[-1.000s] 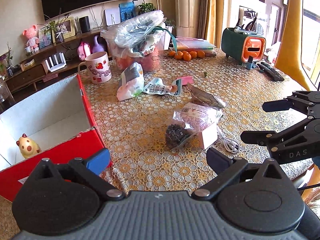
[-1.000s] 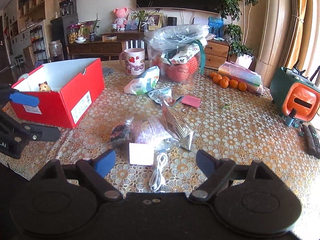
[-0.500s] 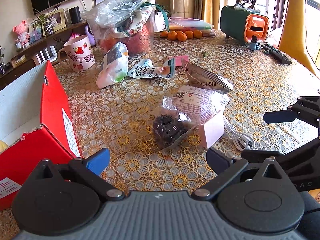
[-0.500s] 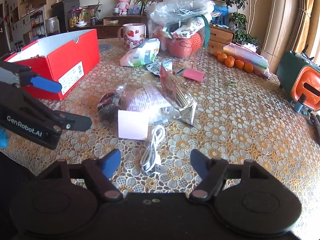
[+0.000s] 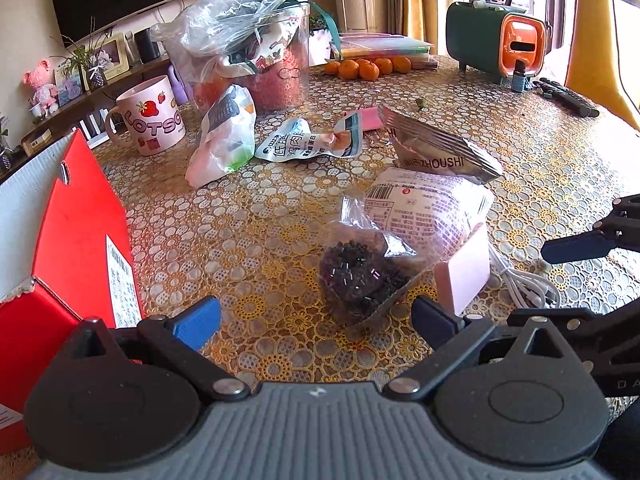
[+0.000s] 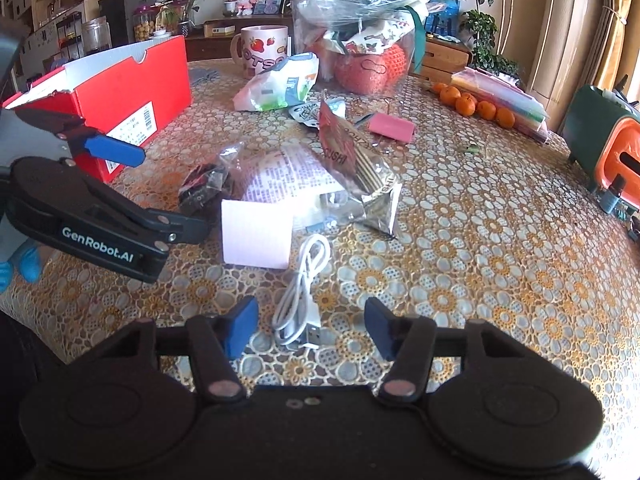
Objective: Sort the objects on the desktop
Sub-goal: 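Grasp the clear bag of dark dried fruit with the left tool while the right tool grasps the white cable, then lift and carry the fruit bag and white cable with both tools over the red box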
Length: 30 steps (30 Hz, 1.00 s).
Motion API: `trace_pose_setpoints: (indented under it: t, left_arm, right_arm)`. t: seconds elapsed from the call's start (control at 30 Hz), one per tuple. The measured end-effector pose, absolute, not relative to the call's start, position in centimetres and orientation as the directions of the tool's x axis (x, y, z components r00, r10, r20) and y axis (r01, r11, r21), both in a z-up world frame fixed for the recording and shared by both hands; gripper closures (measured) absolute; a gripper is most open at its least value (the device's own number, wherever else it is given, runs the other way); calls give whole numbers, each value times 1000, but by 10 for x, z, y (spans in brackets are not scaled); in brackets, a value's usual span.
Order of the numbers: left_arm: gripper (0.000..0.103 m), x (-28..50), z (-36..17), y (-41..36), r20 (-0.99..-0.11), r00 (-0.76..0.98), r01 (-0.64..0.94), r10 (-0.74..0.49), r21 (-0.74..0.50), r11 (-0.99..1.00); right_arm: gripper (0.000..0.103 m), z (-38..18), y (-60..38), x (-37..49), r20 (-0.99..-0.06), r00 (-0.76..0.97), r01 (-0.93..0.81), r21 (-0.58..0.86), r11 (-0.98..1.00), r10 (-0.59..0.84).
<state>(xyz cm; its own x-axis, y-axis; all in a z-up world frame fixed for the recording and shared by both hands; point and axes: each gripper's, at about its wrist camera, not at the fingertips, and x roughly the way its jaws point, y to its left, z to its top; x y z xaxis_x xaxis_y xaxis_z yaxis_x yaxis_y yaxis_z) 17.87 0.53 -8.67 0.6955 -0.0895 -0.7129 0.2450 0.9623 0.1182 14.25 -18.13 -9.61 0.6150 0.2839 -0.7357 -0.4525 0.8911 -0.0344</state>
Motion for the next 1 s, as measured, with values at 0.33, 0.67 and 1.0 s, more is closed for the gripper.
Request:
trace_pose_setpoints:
  t: [0.33, 0.67, 1.0]
  left_arm:
    - [35, 183, -89, 3, -704, 703, 260, -104, 118, 958]
    - [70, 181, -89, 0, -701, 706, 267, -102, 129, 955]
    - [83, 178, -84, 6, -703, 703, 252, -106, 107, 962]
  right_arm:
    - [55, -95, -174, 143, -731, 618, -465, -44, 884, 288]
    - [76, -95, -168, 136, -725, 622, -480, -55, 875, 295]
    - [82, -91, -177, 135, -722, 639, -431, -54, 901, 263]
